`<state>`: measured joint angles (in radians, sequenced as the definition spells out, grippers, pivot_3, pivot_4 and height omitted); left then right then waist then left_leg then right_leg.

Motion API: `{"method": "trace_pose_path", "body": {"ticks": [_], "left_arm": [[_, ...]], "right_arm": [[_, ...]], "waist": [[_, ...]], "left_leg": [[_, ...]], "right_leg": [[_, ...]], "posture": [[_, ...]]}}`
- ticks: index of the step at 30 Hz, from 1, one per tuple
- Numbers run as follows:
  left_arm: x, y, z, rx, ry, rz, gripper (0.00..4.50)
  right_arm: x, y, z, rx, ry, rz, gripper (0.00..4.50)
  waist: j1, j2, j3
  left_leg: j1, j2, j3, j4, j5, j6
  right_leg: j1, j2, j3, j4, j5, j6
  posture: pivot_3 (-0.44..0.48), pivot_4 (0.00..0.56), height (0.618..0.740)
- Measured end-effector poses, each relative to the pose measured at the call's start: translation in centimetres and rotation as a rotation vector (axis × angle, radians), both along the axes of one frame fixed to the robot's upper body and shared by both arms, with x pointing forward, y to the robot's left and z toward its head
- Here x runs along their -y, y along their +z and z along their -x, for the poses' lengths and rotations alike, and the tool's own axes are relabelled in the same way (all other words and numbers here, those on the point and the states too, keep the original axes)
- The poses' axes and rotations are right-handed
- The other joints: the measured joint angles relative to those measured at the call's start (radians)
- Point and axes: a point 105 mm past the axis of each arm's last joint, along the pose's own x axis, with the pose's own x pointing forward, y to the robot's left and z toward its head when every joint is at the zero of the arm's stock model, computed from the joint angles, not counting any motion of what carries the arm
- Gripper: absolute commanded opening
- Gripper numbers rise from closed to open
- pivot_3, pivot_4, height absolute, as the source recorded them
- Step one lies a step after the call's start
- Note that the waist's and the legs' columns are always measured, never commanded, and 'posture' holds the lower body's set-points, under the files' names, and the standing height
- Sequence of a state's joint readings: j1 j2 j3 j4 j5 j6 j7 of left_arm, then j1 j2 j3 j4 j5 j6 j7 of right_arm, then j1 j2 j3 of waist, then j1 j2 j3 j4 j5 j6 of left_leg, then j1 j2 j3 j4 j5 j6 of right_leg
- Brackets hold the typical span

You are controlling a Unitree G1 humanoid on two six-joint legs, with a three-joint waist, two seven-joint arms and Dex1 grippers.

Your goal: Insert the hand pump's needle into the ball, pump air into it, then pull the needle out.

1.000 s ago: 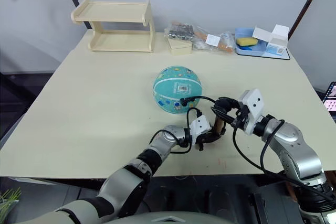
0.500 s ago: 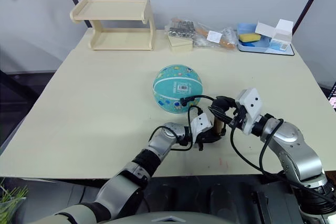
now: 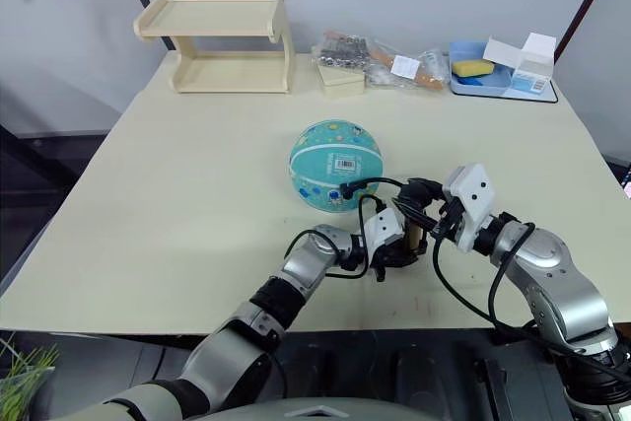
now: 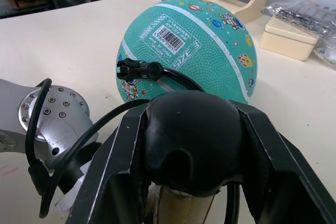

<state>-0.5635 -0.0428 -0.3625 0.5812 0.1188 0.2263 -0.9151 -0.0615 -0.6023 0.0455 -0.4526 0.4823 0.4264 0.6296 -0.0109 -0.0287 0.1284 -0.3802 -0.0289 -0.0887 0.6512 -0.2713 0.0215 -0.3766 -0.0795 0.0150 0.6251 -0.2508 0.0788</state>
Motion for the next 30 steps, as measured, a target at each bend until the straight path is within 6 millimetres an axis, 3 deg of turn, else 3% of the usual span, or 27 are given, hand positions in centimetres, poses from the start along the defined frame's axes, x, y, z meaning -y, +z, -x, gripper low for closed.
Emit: {"method": "trace_pose_path", "body": {"ticks": [4,8,20,30], "left_arm": [[0.1,1.5,0.1,0.013,-0.018,0.033,4.45],[-0.1,1.8,0.8,0.006,-0.059,0.039,4.50],[-3.2,1.2,3.0,0.002,-0.128,0.037,4.50],[-5.0,2.6,5.0,0.015,-0.139,0.154,4.50]], "right_arm": [[0.1,-0.1,0.1,-0.004,-0.009,0.000,1.65],[0.4,0.0,0.1,-0.002,-0.007,0.018,1.65],[1.8,0.8,0.0,-0.037,0.015,0.055,1.65],[1.9,1.5,-0.2,-0.051,0.053,0.101,1.65]], "waist": [[-0.001,0.000,0.000],[-0.001,0.000,0.000],[0.002,0.005,0.008],[0.006,0.008,0.019]], "left_leg": [[0.001,0.000,0.001,0.001,0.000,0.000],[0.001,0.000,0.000,0.001,0.000,0.000],[-0.001,0.000,0.000,0.002,0.000,0.000],[-0.002,-0.001,0.000,0.002,0.000,0.000]], "right_leg": [[0.001,-0.001,0.001,0.000,-0.002,0.003],[0.001,0.000,0.001,0.000,-0.002,0.003],[0.000,-0.002,0.001,0.000,0.000,-0.003],[-0.001,-0.008,0.001,0.000,-0.001,-0.004]], "posture": [[0.000,0.150,0.740],[0.000,0.150,0.740],[0.000,0.150,0.740],[0.000,0.150,0.740]]}}
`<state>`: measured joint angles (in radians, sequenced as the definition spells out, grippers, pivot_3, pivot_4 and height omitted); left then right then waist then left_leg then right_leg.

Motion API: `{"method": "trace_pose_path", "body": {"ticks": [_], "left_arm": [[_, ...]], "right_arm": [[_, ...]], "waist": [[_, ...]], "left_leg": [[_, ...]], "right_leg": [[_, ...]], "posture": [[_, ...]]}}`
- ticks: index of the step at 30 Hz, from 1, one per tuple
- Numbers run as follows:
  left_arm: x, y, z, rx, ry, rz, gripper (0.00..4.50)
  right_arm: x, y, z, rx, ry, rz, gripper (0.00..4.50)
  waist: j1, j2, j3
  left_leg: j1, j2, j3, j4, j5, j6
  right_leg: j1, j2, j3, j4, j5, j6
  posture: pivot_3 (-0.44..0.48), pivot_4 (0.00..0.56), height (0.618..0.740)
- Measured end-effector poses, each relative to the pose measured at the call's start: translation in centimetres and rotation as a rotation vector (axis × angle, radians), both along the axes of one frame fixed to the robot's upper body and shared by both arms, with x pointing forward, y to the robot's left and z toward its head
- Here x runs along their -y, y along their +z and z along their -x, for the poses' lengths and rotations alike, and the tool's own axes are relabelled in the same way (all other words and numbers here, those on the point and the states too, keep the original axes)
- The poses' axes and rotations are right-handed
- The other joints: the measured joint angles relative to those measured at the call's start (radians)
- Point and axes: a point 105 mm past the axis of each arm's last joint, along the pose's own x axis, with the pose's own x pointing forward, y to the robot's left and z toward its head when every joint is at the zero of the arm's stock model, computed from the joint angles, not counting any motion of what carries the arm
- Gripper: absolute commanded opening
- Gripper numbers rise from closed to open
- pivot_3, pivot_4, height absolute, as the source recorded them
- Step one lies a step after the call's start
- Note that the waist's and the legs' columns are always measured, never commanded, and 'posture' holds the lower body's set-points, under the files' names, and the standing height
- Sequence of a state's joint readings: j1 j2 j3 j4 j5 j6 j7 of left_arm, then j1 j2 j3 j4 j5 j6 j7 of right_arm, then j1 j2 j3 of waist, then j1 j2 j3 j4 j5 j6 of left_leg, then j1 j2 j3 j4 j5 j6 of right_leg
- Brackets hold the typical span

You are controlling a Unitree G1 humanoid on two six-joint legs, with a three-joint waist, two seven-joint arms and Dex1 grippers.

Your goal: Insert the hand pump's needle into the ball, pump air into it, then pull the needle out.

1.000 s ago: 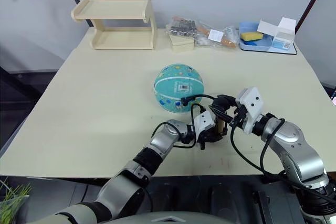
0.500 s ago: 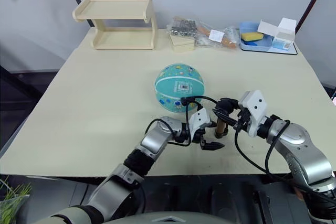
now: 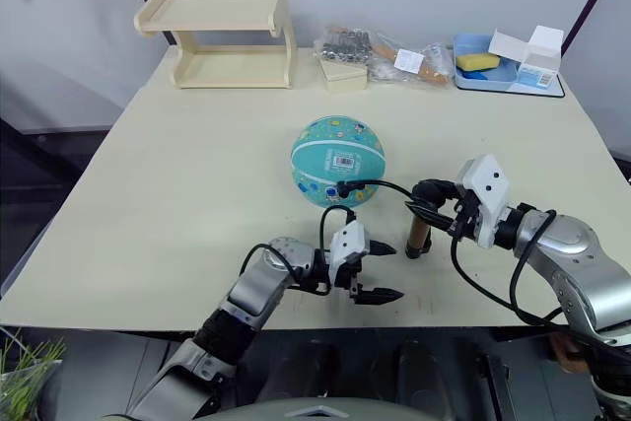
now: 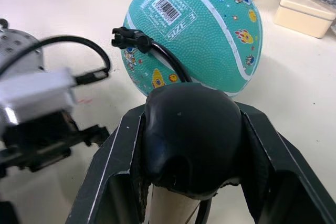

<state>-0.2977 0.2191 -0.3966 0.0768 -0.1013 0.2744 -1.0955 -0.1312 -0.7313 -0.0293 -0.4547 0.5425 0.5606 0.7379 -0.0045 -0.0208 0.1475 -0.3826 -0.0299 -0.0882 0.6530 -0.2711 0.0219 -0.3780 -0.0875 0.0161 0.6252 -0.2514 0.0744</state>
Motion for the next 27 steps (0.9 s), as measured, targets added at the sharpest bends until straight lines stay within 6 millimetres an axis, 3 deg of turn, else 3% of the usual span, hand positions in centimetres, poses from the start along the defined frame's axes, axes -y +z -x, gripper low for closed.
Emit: {"method": "trace_pose_path", "body": {"ticks": [3,10,15,18,23,27], "left_arm": [[-0.7,0.8,0.0,0.022,0.013,0.035,4.50],[-6.0,3.4,1.3,-0.014,0.134,0.217,4.50],[-8.8,4.8,1.9,-0.038,0.203,0.288,4.50],[-11.1,5.3,1.6,-0.014,0.284,0.282,4.50],[-12.4,6.0,1.6,-0.022,0.284,0.285,4.50],[-13.9,7.7,1.4,-0.034,0.319,0.368,4.50]], "right_arm": [[0.0,0.1,0.0,-0.004,0.012,0.015,1.65],[-0.4,1.5,-0.3,0.005,0.077,0.087,1.65],[-0.7,2.4,-0.2,0.022,0.138,0.177,1.65],[-0.6,2.9,-0.2,0.054,0.182,0.294,1.63],[-0.9,3.7,-0.2,0.104,0.249,0.419,1.63],[-0.9,5.0,-0.2,0.181,0.347,0.658,1.63]], "waist": [[-0.001,0.001,0.001],[-0.005,0.004,0.007],[-0.004,0.008,0.012],[-0.005,0.009,0.014],[-0.010,0.012,0.020],[-0.011,0.014,0.023]], "left_leg": [[0.000,0.000,0.000,0.000,0.000,0.000],[-0.003,0.000,0.000,0.000,0.000,0.000],[-0.009,0.000,0.001,0.001,0.000,0.000],[-0.016,-0.001,0.001,0.001,0.001,0.000],[-0.017,-0.001,0.004,0.001,0.001,0.000],[-0.017,-0.001,0.004,0.001,0.000,0.000]], "right_leg": [[0.000,0.000,0.001,0.000,0.000,0.000],[-0.003,-0.001,0.000,0.000,0.000,-0.001],[-0.009,-0.001,0.000,0.000,0.000,0.000],[-0.017,0.001,0.000,0.001,0.002,0.002],[-0.018,0.003,0.002,0.001,0.003,0.002],[-0.018,0.004,0.003,0.001,0.003,0.002]], "posture": [[0.000,0.150,0.740],[0.000,0.150,0.740],[0.000,0.150,0.740],[0.000,0.150,0.740],[0.000,0.150,0.740],[0.000,0.150,0.740]]}}
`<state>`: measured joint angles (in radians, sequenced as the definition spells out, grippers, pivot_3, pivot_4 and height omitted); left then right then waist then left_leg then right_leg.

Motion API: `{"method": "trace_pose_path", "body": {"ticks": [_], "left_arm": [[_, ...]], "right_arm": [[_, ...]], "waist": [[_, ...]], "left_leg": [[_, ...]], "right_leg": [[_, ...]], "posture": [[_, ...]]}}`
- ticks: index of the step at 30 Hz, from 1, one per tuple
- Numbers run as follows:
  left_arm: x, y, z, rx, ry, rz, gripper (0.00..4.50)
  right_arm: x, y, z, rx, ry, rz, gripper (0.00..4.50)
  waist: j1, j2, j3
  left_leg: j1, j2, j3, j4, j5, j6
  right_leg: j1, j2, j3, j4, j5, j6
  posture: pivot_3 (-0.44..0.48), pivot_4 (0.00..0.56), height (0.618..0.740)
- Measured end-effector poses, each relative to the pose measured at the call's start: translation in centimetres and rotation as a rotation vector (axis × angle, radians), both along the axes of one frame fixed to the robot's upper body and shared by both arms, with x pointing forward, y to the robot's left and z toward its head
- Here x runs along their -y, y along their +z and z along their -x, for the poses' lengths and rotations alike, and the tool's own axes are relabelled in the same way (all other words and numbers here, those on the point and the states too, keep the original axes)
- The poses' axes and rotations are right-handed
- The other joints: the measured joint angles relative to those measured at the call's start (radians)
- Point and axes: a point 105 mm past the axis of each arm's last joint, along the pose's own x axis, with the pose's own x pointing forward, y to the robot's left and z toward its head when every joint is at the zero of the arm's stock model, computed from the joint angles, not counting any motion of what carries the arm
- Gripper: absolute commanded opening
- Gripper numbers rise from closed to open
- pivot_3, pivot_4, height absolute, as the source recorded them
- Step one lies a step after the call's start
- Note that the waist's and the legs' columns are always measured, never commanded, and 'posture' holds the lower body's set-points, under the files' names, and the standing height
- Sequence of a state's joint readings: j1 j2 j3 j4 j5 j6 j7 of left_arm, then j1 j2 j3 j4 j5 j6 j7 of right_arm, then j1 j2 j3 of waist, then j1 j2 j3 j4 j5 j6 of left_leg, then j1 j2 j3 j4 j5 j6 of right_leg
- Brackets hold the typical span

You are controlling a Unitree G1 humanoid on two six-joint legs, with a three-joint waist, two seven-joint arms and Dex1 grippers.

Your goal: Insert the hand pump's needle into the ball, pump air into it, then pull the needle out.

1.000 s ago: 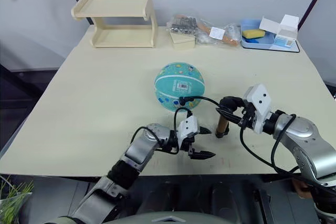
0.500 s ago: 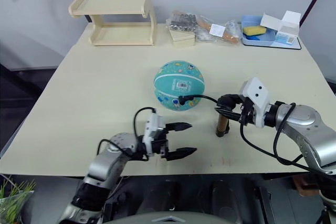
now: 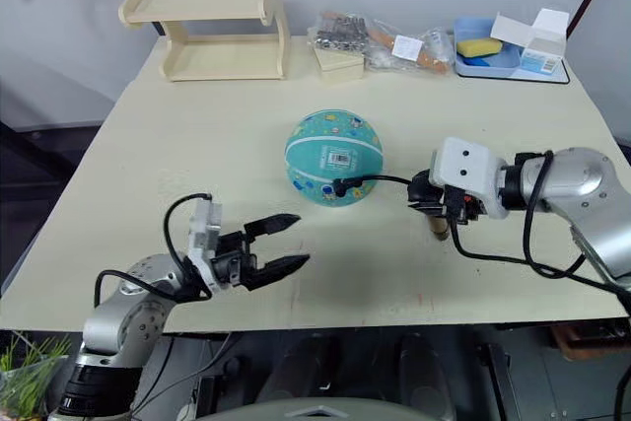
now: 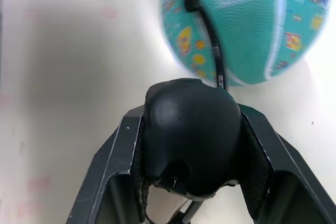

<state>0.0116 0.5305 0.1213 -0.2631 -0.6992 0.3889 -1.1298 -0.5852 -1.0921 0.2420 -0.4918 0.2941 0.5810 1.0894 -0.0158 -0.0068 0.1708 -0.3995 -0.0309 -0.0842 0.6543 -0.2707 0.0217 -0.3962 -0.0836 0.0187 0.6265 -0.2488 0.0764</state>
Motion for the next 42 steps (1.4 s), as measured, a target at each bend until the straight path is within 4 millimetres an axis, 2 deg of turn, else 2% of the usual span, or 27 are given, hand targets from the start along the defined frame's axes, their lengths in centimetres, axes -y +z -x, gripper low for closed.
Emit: {"method": "trace_pose_path", "body": {"ticks": [2,6,7,9,12,16,21,22,25,26,27,32,36,39,42], "left_arm": [[0.0,0.3,0.1,-0.001,-0.005,0.015,4.50],[0.0,1.0,0.3,0.015,-0.014,0.028,4.50],[-0.1,1.0,0.3,0.016,-0.014,0.014,4.50],[-0.2,1.1,0.2,0.025,-0.017,-0.008,4.50],[-0.3,1.1,0.2,0.027,-0.014,-0.024,4.50],[-0.5,0.9,0.4,0.032,-0.006,-0.066,4.50],[-0.7,0.7,0.7,0.047,-0.002,-0.106,4.50],[-0.7,0.9,0.8,0.056,-0.005,-0.116,4.50],[-0.8,1.0,0.8,0.067,-0.007,-0.136,4.50],[-0.9,0.9,0.8,0.070,-0.005,-0.145,4.50],[-0.9,1.0,0.8,0.074,-0.006,-0.149,4.50],[-1.2,1.4,0.6,0.088,0.002,-0.164,4.50],[-1.4,2.8,-0.1,0.117,0.005,-0.157,4.50],[-1.4,4.2,-1.2,0.155,0.029,-0.167,4.50],[-1.2,5.1,-2.2,0.187,0.054,-0.189,4.50]], "right_arm": [[-0.1,-0.4,-0.2,0.016,0.023,0.067,1.63],[-0.3,-3.0,-0.9,-0.019,0.063,0.185,1.63],[-0.9,-3.5,-1.3,-0.005,0.094,0.209,1.63],[-2.1,-5.7,-1.5,-0.001,0.169,0.286,1.63],[-2.1,-7.9,-2.0,-0.017,0.200,0.351,1.63],[-1.6,-9.8,-2.5,-0.042,0.195,0.385,1.63],[-2.3,-11.9,-3.6,-0.059,0.169,0.318,1.63],[-2.1,-12.4,-3.5,-0.072,0.179,0.300,2.64],[-1.6,-13.8,-2.9,-0.131,0.183,0.266,3.90],[-1.7,-13.7,-2.8,-0.132,0.183,0.238,4.32],[-1.8,-13.4,-2.7,-0.134,0.173,0.189,4.43],[-2.2,-10.1,-0.8,-0.138,0.125,-0.118,4.43],[-1.2,-7.6,2.1,-0.169,0.029,-0.346,4.43],[-0.7,-5.7,4.1,-0.166,-0.037,-0.477,4.43],[0.0,-4.2,5.2,-0.133,-0.083,-0.538,4.43]], "waist": [[0.000,-0.001,0.000],[-0.001,-0.001,0.001],[-0.004,-0.002,0.000],[0.000,-0.003,-0.001],[0.007,-0.005,0.000],[0.008,-0.005,0.000],[0.003,-0.006,0.000],[0.003,-0.006,0.000],[0.004,-0.006,0.001],[0.001,-0.005,0.001],[-0.002,-0.005,0.001],[0.002,-0.005,0.002],[0.007,-0.005,0.002],[0.006,-0.005,0.002],[0.001,-0.006,0.002]], "left_leg": [[0.000,0.000,0.000,0.000,0.000,0.000],[0.000,0.000,0.001,0.000,0.002,-0.004],[0.001,0.000,0.001,0.000,0.003,-0.005],[0.002,0.000,0.001,0.001,0.003,-0.005],[0.001,-0.001,0.001,0.004,0.003,-0.005],[0.000,-0.002,0.001,0.009,0.003,-0.005],[0.000,-0.001,0.001,0.010,0.003,-0.005],[0.000,0.000,0.001,0.010,0.003,-0.005],[0.000,0.000,0.001,0.011,0.003,-0.005],[0.000,0.000,0.001,0.011,0.003,-0.005],[0.001,0.000,0.003,0.011,0.002,-0.004],[0.001,0.000,0.001,0.013,0.000,0.000],[0.001,0.000,0.001,0.015,0.000,0.000],[0.001,0.000,0.002,0.016,0.000,0.000],[0.003,0.000,0.003,0.016,0.000,0.000]], "right_leg": [[0.000,0.000,0.000,0.000,0.000,0.000],[0.000,0.000,0.001,0.000,0.000,0.000],[0.000,0.001,0.002,0.001,0.000,0.000],[0.000,0.001,0.001,0.001,0.000,0.000],[0.001,0.001,0.001,0.001,0.001,0.001],[0.002,0.000,0.002,0.001,0.002,0.003],[0.002,0.002,0.003,0.003,0.004,0.001],[0.001,0.002,0.003,0.004,0.004,0.001],[0.001,0.002,0.003,0.006,0.004,0.001],[0.001,0.002,0.004,0.007,0.004,0.001],[0.000,0.002,0.005,0.009,0.003,0.001],[0.000,0.002,0.005,0.013,0.003,0.000],[0.000,0.002,0.005,0.014,0.003,0.000],[0.001,0.003,0.006,0.015,0.003,0.000],[0.001,0.004,0.008,0.016,0.004,0.000]], "posture": [[0.000,0.150,0.740],[0.000,0.150,0.740],[0.000,0.150,0.740],[0.000,0.150,0.740],[0.000,0.150,0.740],[0.000,0.150,0.740],[0.000,0.150,0.740],[0.000,0.150,0.740],[0.000,0.150,0.740],[0.000,0.150,0.740],[0.000,0.150,0.740],[0.000,0.150,0.740],[0.000,0.150,0.740],[0.000,0.150,0.740],[0.000,0.150,0.740]]}}
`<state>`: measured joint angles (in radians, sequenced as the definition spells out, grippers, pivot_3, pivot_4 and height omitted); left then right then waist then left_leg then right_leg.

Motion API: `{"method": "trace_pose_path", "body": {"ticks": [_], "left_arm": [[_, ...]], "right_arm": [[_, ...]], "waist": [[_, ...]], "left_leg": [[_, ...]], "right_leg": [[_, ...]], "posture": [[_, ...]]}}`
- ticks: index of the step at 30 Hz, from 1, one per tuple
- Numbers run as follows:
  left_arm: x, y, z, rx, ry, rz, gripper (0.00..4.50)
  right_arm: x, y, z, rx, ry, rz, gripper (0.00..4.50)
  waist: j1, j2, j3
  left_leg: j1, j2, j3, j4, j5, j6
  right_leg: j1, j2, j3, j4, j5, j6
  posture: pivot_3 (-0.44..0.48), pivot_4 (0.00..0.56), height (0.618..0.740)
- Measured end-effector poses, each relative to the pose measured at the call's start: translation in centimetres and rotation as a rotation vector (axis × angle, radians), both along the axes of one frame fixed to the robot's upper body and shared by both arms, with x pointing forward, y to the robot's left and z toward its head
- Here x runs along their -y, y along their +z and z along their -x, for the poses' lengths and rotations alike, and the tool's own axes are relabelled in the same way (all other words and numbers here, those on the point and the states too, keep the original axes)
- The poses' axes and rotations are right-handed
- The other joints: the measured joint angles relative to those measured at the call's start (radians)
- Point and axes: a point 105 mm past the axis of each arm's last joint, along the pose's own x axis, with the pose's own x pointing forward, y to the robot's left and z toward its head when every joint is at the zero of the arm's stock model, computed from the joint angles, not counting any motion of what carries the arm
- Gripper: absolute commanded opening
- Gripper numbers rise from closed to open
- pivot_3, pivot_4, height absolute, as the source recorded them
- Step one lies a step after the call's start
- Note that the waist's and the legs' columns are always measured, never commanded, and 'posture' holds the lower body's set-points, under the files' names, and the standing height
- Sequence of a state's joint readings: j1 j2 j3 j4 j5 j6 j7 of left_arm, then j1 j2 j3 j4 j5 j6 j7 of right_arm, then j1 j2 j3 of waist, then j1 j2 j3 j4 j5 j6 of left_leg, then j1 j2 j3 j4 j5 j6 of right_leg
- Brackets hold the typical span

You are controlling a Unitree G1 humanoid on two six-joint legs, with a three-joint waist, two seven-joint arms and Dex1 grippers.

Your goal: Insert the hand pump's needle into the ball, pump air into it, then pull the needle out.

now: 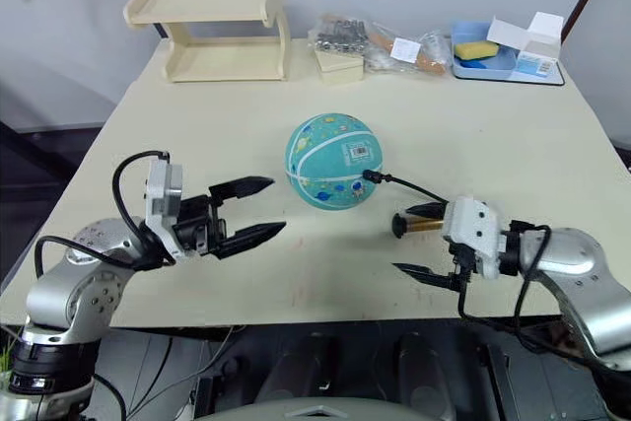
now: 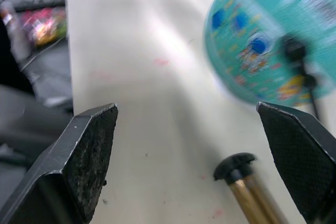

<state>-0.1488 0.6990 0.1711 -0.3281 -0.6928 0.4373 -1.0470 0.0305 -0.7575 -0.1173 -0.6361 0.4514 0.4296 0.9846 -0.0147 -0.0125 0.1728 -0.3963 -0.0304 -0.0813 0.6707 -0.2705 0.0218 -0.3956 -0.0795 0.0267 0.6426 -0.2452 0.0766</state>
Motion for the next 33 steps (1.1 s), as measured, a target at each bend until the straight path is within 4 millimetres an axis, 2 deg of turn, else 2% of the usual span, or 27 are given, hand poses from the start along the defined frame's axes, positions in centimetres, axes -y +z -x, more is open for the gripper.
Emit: {"method": "trace_pose_path", "body": {"ticks": [4,7,11,15,21,25,30,33], "left_arm": [[0.7,1.7,-3.2,0.033,0.108,-0.039,4.50],[1.2,3.0,-4.6,0.052,0.133,-0.051,4.50],[1.3,3.4,-6.3,0.052,0.176,-0.079,4.50],[1.8,3.0,-7.0,0.041,0.177,-0.091,4.50],[2.0,2.5,-8.0,0.042,0.194,-0.116,4.50],[3.4,3.4,-9.2,0.082,0.202,-0.089,4.50],[4.9,1.3,-10.6,0.065,0.250,-0.118,4.50],[5.8,1.4,-10.8,0.099,0.246,-0.124,4.50]], "right_arm": [[2.6,2.1,1.4,0.091,-0.158,-0.042,4.43],[3.8,4.2,1.8,0.166,-0.210,-0.048,4.43],[4.0,5.6,2.2,0.192,-0.197,-0.021,4.43],[3.6,6.3,2.0,0.200,-0.186,-0.004,4.43],[2.6,5.7,1.4,0.164,-0.172,0.014,4.43],[1.7,5.8,1.0,0.173,-0.149,0.016,4.43],[1.3,5.1,0.0,0.148,-0.160,0.029,4.43],[0.9,5.2,-0.6,0.163,-0.156,0.045,4.43]], "waist": [[0.012,-0.001,0.000],[-0.002,-0.002,0.001],[-0.005,-0.002,0.001],[-0.001,-0.004,0.002],[0.000,-0.006,0.003],[0.006,-0.008,0.003],[0.001,-0.008,0.003],[0.005,-0.008,0.003]], "left_leg": [[0.000,0.000,-0.001,0.002,0.000,0.000],[0.001,0.000,0.001,0.002,0.000,0.000],[0.001,0.001,0.002,0.002,0.000,0.000],[0.001,0.002,0.001,0.002,0.001,0.000],[0.000,0.002,0.002,0.002,0.001,0.000],[-0.001,0.001,0.001,0.004,0.001,0.000],[-0.001,0.001,0.001,0.005,0.001,0.000],[-0.001,0.000,0.001,0.006,0.001,0.000]], "right_leg": [[0.001,0.001,-0.001,0.001,0.000,0.001],[0.001,0.002,0.001,0.001,0.001,0.003],[0.001,0.006,0.002,0.002,0.001,0.002],[0.000,0.005,0.002,0.002,0.002,0.002],[0.000,0.005,0.002,0.001,0.002,0.002],[0.000,0.005,0.001,0.001,0.002,0.002],[0.000,0.004,0.002,0.002,0.002,0.002],[0.001,0.004,0.002,0.002,0.002,0.003]], "posture": [[0.000,0.150,0.740],[0.000,0.150,0.740],[0.000,0.150,0.740],[0.000,0.150,0.740],[0.000,0.150,0.740],[0.000,0.150,0.740],[0.000,0.150,0.740],[0.000,0.150,0.740]]}}
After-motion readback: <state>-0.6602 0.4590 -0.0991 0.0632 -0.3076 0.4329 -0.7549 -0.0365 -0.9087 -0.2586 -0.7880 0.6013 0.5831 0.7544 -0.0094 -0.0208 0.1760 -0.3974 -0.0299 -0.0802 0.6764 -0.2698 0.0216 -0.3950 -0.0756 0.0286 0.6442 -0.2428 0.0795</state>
